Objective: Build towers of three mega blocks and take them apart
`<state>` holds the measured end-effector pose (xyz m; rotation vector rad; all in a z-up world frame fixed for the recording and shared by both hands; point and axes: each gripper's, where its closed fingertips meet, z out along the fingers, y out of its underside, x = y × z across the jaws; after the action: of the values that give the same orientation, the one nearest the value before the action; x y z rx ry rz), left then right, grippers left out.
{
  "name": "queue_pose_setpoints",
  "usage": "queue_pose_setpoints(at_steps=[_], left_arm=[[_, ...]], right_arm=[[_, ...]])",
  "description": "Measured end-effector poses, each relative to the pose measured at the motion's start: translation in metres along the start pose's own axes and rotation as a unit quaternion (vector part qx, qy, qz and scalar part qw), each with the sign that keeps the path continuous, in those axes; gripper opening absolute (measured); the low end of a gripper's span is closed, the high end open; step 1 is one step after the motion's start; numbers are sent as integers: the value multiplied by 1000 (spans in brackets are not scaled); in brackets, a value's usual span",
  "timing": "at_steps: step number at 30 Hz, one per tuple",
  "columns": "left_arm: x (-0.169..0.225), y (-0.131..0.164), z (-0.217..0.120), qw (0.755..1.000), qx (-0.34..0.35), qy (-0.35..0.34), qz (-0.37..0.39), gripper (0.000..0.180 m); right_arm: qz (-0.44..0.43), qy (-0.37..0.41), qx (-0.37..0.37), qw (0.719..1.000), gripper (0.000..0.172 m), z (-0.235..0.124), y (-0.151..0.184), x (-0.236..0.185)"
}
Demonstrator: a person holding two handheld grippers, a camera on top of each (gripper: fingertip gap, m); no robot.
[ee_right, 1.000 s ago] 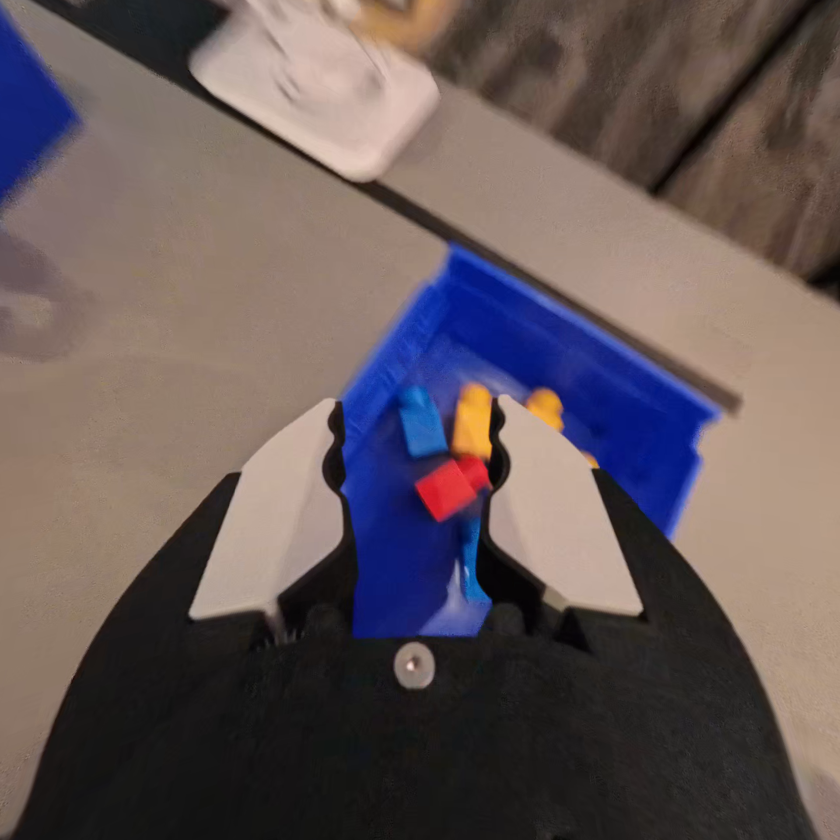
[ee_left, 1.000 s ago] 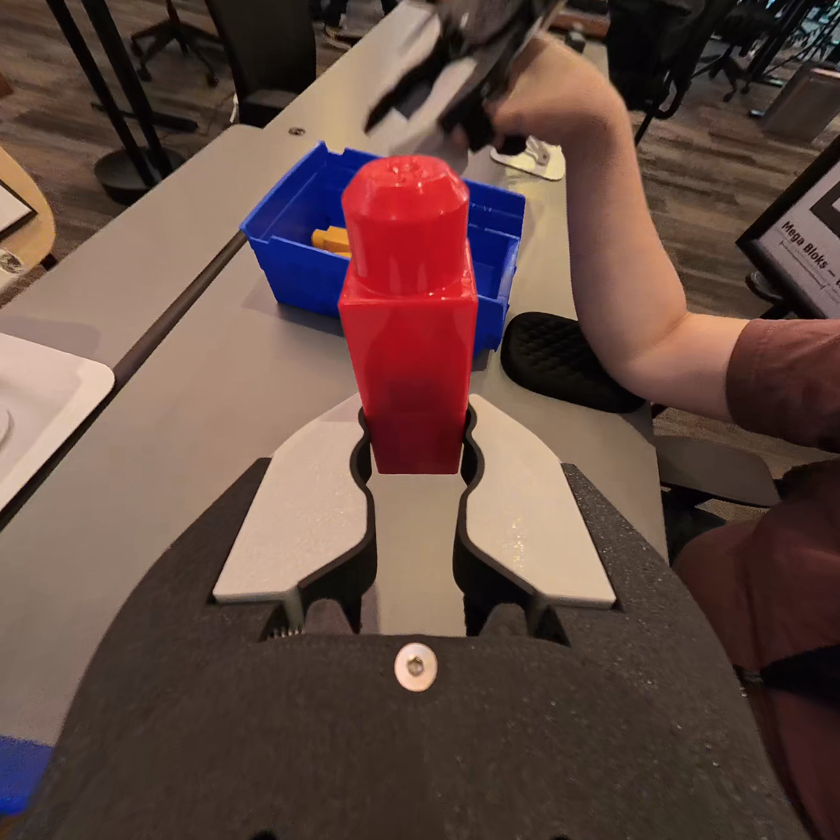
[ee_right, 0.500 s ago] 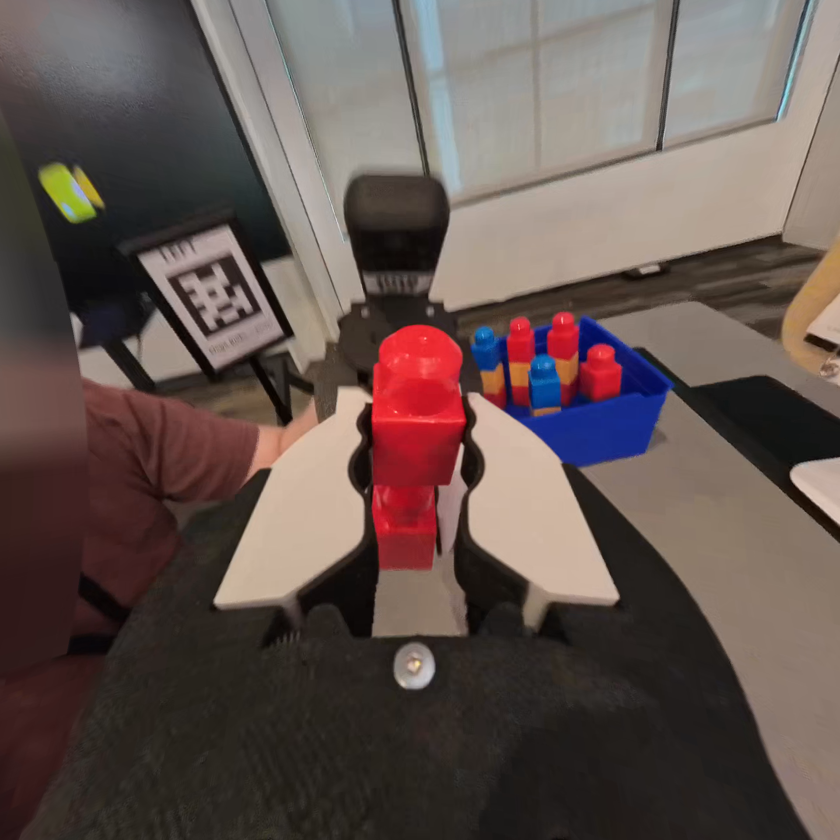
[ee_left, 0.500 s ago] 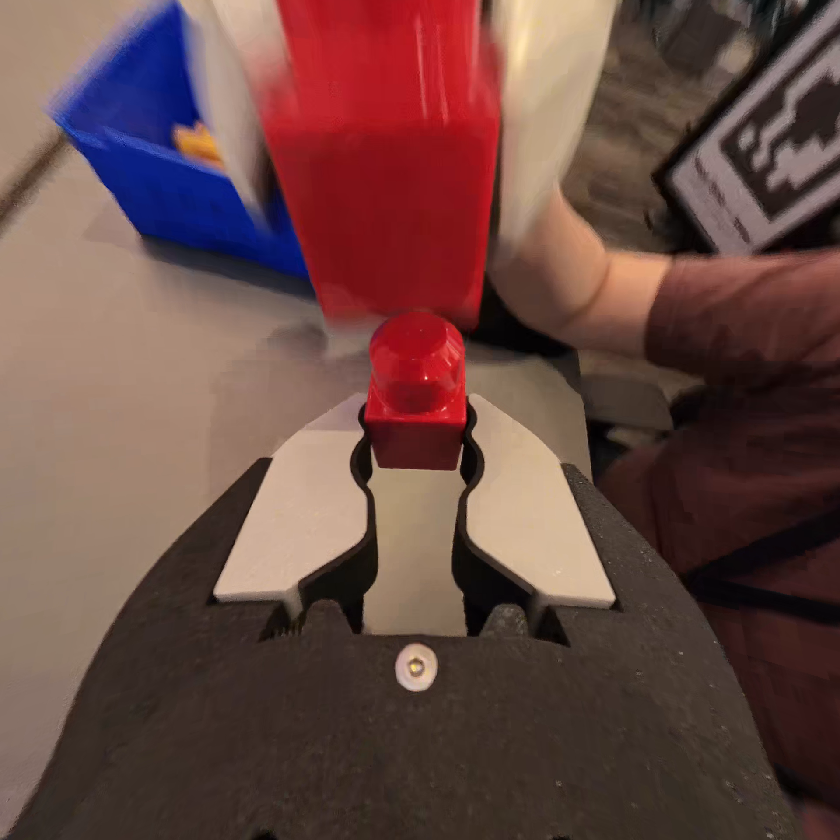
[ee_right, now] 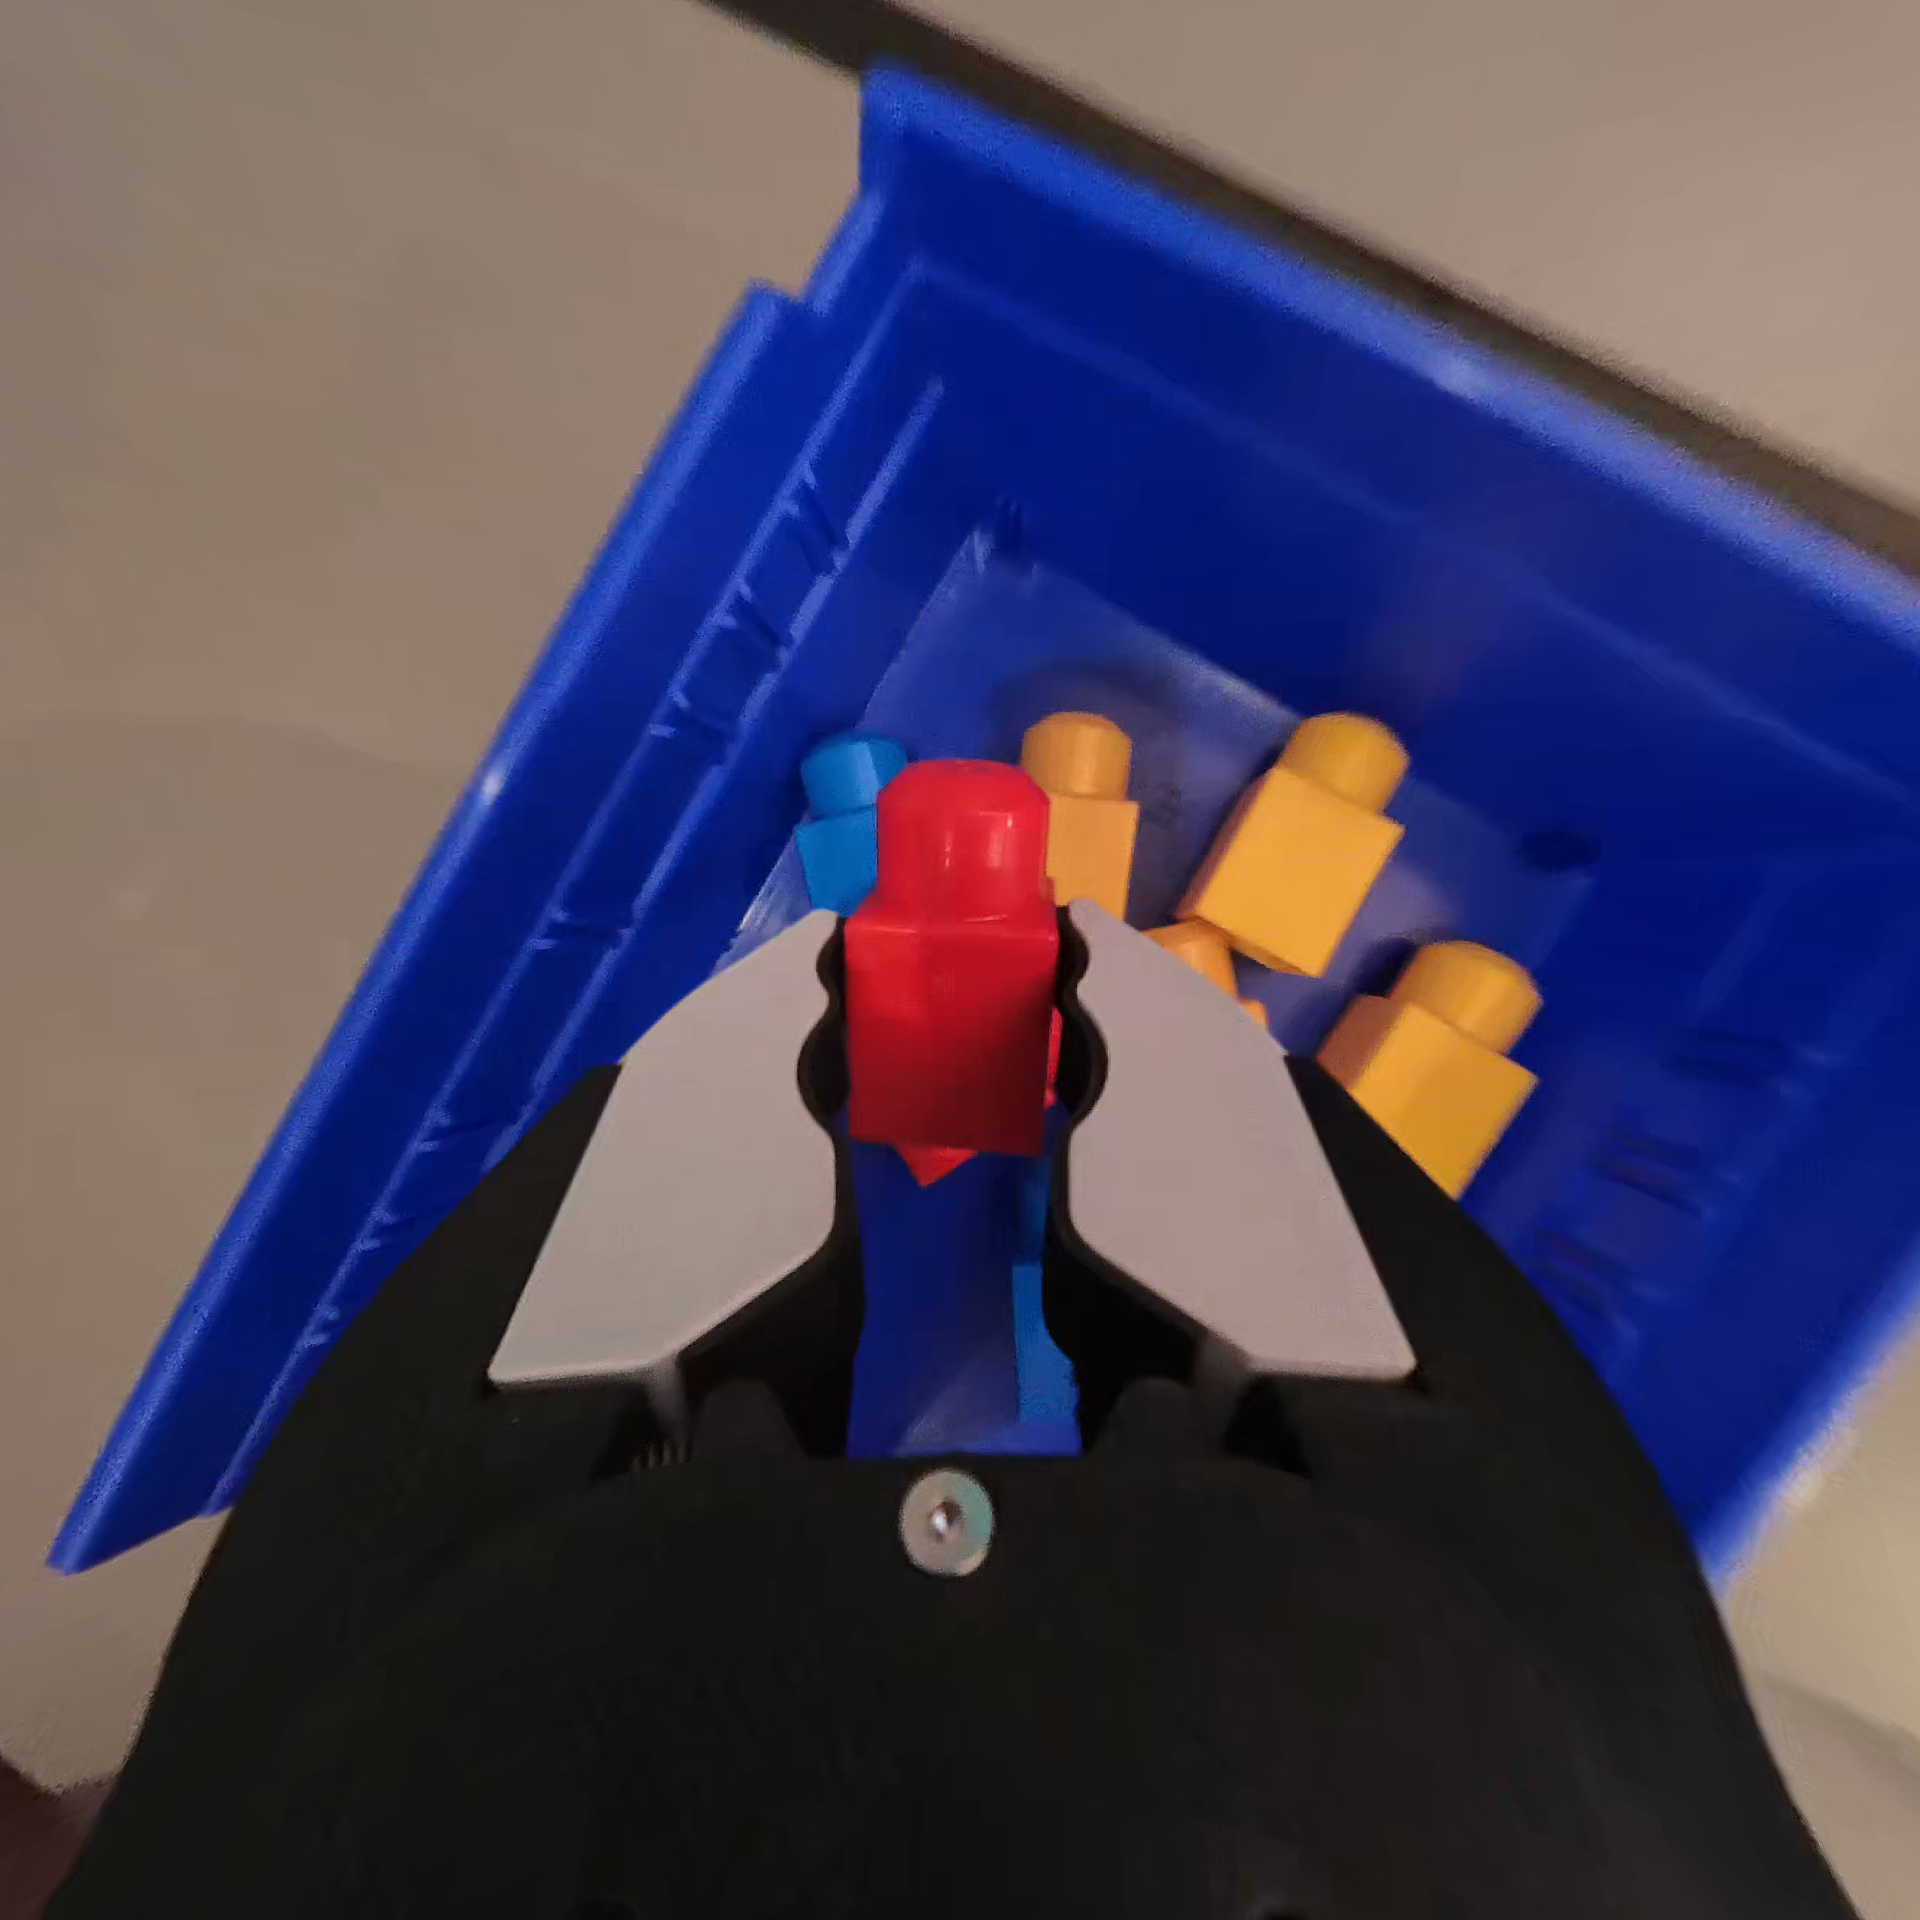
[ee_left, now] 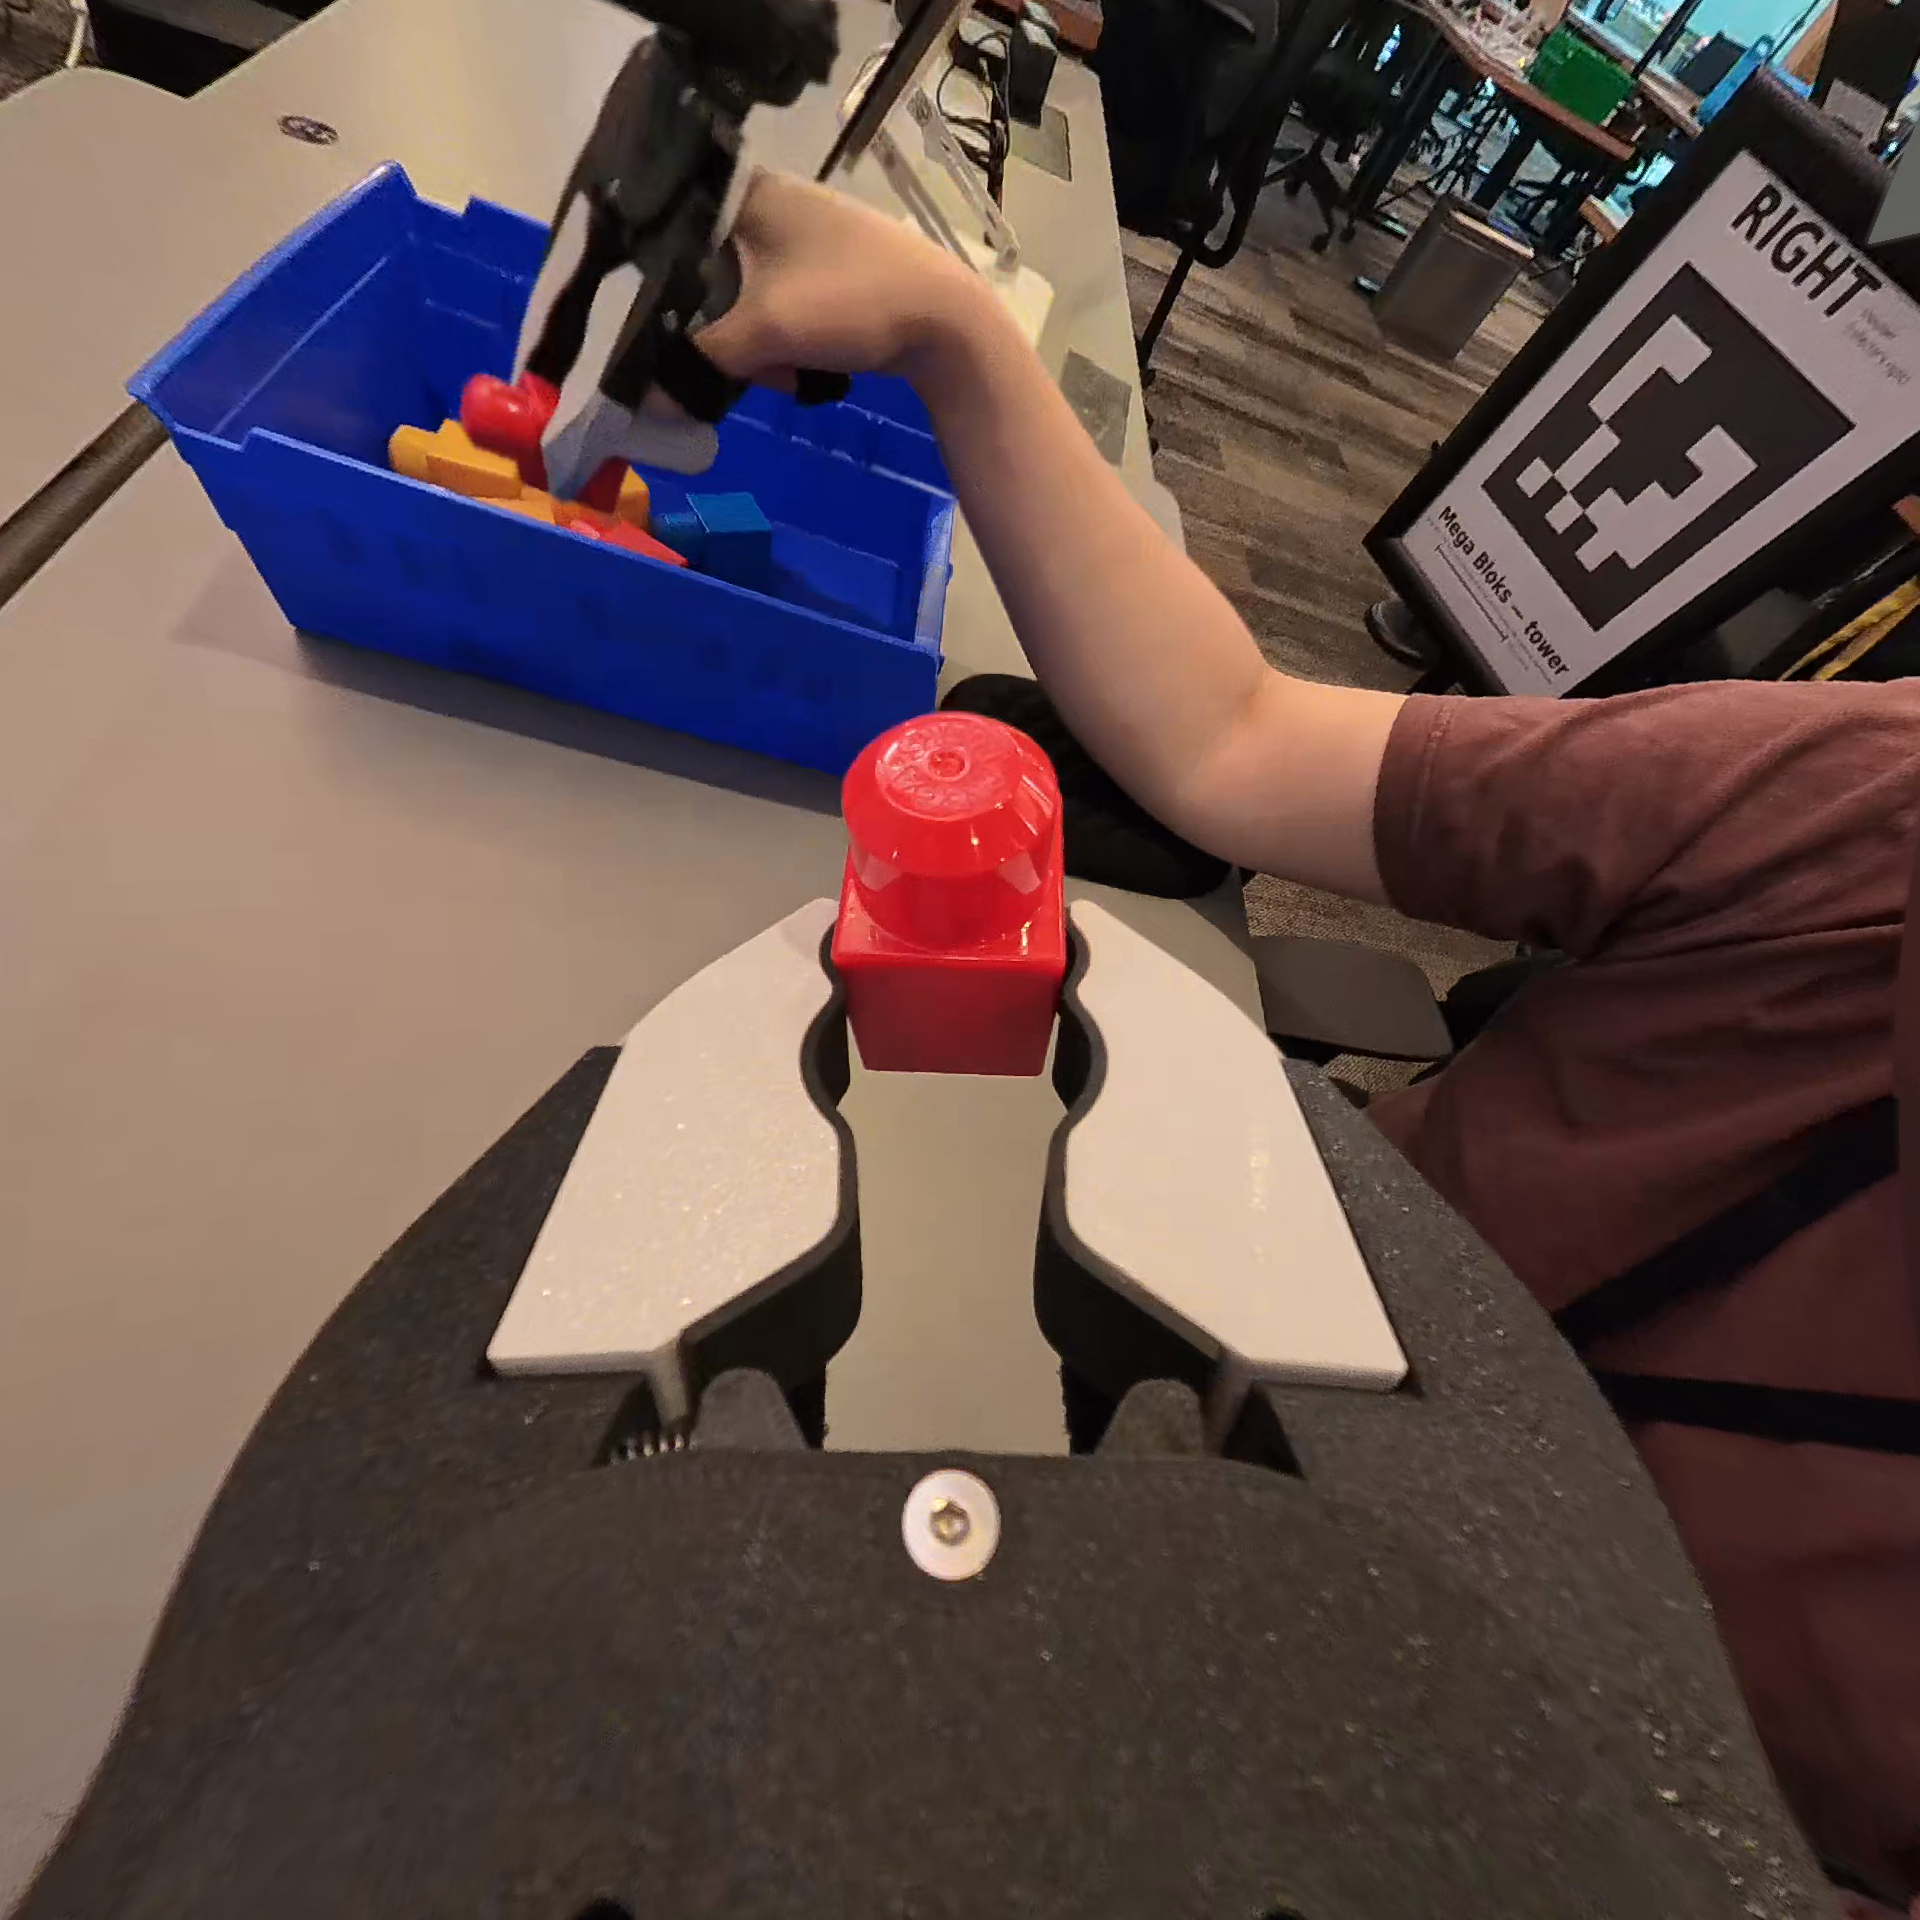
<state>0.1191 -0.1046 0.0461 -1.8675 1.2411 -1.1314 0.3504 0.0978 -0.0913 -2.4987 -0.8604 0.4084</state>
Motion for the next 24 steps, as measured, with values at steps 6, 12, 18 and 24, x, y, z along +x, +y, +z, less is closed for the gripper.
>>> queue_pose_setpoints(at_steps=[6, 12, 18, 24], left_arm=[[-1, 1, 1, 1000, 0, 11, -15, 36], [6, -7, -11, 993, 40, 81, -70, 35], [11, -10, -21, 990, 53, 101, -81, 35], [19, -9, -13, 989, 45, 118, -71, 36]], right_arm=[[-42, 52, 80, 995, 63, -17, -37, -1], [-433, -98, 414, 794, 91, -129, -103, -239], [-586, -78, 415, 692, 87, -115, -77, -345], [-602, -61, 412, 681, 67, -103, -78, -357]])
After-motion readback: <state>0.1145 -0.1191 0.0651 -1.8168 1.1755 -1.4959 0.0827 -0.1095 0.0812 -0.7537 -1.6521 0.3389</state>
